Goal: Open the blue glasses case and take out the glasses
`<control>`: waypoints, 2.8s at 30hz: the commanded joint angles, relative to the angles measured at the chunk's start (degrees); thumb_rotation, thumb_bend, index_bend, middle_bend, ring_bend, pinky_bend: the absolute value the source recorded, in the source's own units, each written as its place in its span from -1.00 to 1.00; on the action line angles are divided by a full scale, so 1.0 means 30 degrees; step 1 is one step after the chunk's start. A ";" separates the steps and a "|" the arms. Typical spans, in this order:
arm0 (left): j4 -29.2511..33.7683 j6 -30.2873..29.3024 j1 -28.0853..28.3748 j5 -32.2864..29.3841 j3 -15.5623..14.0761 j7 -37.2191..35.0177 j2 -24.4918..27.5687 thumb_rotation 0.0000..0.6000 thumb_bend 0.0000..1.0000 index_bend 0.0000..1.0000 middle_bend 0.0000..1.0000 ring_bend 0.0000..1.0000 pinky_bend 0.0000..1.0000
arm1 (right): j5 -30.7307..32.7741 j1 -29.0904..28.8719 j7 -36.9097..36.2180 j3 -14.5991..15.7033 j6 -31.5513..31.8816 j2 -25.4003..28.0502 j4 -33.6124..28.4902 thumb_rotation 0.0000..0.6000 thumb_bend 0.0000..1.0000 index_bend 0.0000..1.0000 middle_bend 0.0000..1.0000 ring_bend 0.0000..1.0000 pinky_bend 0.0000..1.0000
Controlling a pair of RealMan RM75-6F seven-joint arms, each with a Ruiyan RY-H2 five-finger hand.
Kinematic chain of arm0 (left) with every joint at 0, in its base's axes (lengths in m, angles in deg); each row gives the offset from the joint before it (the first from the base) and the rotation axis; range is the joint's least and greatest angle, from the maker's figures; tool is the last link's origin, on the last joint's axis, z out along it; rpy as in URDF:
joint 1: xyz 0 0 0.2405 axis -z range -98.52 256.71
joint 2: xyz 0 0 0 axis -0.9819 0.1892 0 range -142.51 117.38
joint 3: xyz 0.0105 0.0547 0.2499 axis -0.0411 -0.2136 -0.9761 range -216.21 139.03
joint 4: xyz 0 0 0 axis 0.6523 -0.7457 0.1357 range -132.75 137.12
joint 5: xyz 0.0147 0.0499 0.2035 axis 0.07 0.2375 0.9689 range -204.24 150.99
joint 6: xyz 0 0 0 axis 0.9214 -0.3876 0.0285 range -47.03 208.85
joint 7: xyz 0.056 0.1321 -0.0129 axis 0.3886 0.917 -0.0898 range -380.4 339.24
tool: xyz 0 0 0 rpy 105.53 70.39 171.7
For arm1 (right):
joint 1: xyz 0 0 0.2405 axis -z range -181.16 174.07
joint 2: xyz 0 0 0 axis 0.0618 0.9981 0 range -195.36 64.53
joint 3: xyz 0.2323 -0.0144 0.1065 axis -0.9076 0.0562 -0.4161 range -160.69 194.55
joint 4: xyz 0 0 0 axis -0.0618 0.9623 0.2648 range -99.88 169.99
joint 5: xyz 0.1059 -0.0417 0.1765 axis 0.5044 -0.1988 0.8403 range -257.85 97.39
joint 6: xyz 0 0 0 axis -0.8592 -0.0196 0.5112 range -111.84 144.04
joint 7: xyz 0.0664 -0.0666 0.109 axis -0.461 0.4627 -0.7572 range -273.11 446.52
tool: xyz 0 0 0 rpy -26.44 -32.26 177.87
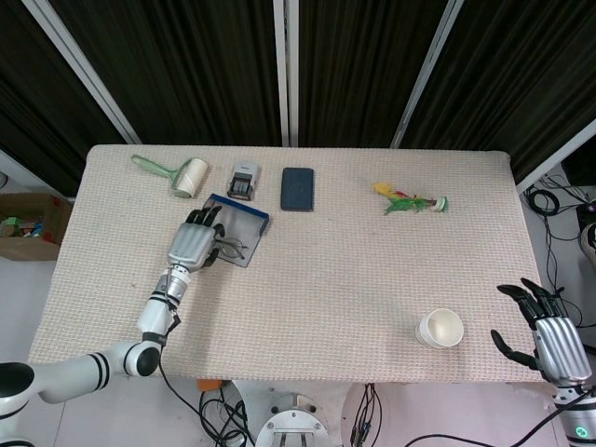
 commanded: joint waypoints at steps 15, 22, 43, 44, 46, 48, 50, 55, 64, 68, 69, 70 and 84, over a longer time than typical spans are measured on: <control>-0.1199 0.0540 0.0505 -0.1637 0.0448 0.0548 -0.1034 1.00 -0.16 -0.08 -0.90 -0.90 -0.77 | 0.0143 0.0058 -0.0210 0.0014 -0.0032 -0.0034 0.0165 1.00 -0.54 -0.57 -0.52 -0.87 -0.66; -0.1393 0.0661 0.0596 -0.1876 0.0548 0.0402 -0.1120 1.00 -0.12 -0.01 -0.86 -0.90 -0.77 | 0.0182 0.0047 -0.0238 0.0005 -0.0079 -0.0044 0.0185 1.00 -0.55 -0.57 -0.52 -0.87 -0.66; 0.0654 -0.0324 -0.0033 -0.1027 0.0111 -0.0254 -0.0054 1.00 0.14 0.26 -0.66 -0.90 -0.77 | 0.0099 -0.0038 -0.0265 -0.0047 -0.0083 -0.0017 0.0185 1.00 -0.55 -0.54 -0.53 -0.87 -0.65; 0.1101 -0.0523 -0.0171 -0.0858 -0.0013 -0.0213 0.0203 1.00 0.14 0.26 -0.66 -0.90 -0.77 | 0.0082 -0.0043 -0.0265 -0.0047 -0.0075 -0.0021 0.0192 1.00 -0.55 -0.54 -0.53 -0.87 -0.65; 0.2291 -0.1066 -0.0557 -0.0455 -0.0350 -0.0087 0.0833 1.00 0.14 0.26 -0.66 -0.90 -0.77 | 0.0042 -0.0050 -0.0256 -0.0040 -0.0055 -0.0028 0.0209 1.00 -0.55 -0.54 -0.53 -0.87 -0.65; 0.3385 -0.1551 -0.0911 -0.0068 -0.0718 0.0111 0.1417 1.00 0.14 0.27 -0.66 -0.90 -0.77 | 0.0029 -0.0058 -0.0272 -0.0037 -0.0054 -0.0044 0.0237 1.00 -0.55 -0.54 -0.52 -0.87 -0.64; 0.4669 -0.2150 -0.1328 0.0432 -0.1262 0.0536 0.2049 1.00 0.13 0.27 -0.66 -0.90 -0.77 | 0.0015 -0.0071 -0.0296 -0.0035 -0.0059 -0.0062 0.0269 1.00 -0.55 -0.54 -0.53 -0.87 -0.64; 0.7330 -0.3384 -0.2160 0.1471 -0.2605 0.1970 0.3028 1.00 0.13 0.26 -0.66 -0.90 -0.77 | -0.0020 -0.0112 -0.0333 -0.0022 -0.0093 -0.0115 0.0335 1.00 -0.55 -0.54 -0.52 -0.87 -0.64; 0.9081 -0.3434 -0.2477 0.2731 -0.4159 0.3811 0.2116 1.00 0.13 0.23 -0.66 -0.90 -0.77 | -0.0178 -0.0182 -0.0253 0.0047 -0.0120 -0.0151 0.0314 1.00 -0.55 -0.54 -0.53 -0.87 -0.64; 0.8744 -0.3098 -0.2178 0.3224 -0.4047 0.4087 0.1170 1.00 0.13 0.22 -0.68 -0.90 -0.77 | -0.0153 -0.0117 -0.0257 0.0074 -0.0039 -0.0084 0.0283 1.00 -0.55 -0.54 -0.53 -0.87 -0.63; 0.8627 -0.3005 -0.2055 0.3352 -0.3928 0.4147 0.0900 1.00 0.13 0.21 -0.68 -0.90 -0.77 | -0.0147 -0.0088 -0.0247 0.0083 0.0000 -0.0054 0.0270 1.00 -0.55 -0.54 -0.53 -0.87 -0.63; 0.8522 -0.2944 -0.1964 0.3447 -0.3854 0.4225 0.0678 1.00 0.13 0.20 -0.68 -0.90 -0.77 | -0.0143 -0.0067 -0.0241 0.0088 0.0029 -0.0028 0.0253 1.00 -0.55 -0.54 -0.53 -0.87 -0.63; 0.7896 -0.3138 -0.1821 0.4065 -0.3095 0.3940 -0.0431 1.00 -0.20 -0.64 -0.84 -0.90 -0.77 | 0.0104 0.0057 -0.0647 0.0057 0.0084 0.0009 0.0511 1.00 -0.55 -0.54 -0.52 -0.87 -0.63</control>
